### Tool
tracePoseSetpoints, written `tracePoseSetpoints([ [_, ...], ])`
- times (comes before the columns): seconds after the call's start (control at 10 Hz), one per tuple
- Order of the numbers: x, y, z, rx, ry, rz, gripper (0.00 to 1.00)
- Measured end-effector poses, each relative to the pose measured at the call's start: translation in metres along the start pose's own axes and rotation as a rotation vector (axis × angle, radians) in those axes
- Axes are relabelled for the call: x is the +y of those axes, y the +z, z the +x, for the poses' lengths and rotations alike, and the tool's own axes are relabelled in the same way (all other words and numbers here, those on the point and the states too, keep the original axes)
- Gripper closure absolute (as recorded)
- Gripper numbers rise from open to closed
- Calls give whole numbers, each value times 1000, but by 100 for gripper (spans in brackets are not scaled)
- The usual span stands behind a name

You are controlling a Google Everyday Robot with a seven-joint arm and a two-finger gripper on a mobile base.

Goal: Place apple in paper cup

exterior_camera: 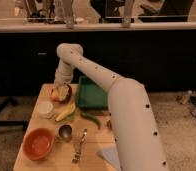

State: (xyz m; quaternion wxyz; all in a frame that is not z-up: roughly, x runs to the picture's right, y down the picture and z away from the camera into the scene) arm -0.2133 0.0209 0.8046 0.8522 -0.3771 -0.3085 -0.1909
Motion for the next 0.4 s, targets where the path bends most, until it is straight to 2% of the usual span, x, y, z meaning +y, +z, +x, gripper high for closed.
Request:
tracePoseSetpoints([
  [0.4,-1,10,-3,-43,-13,-31,100],
])
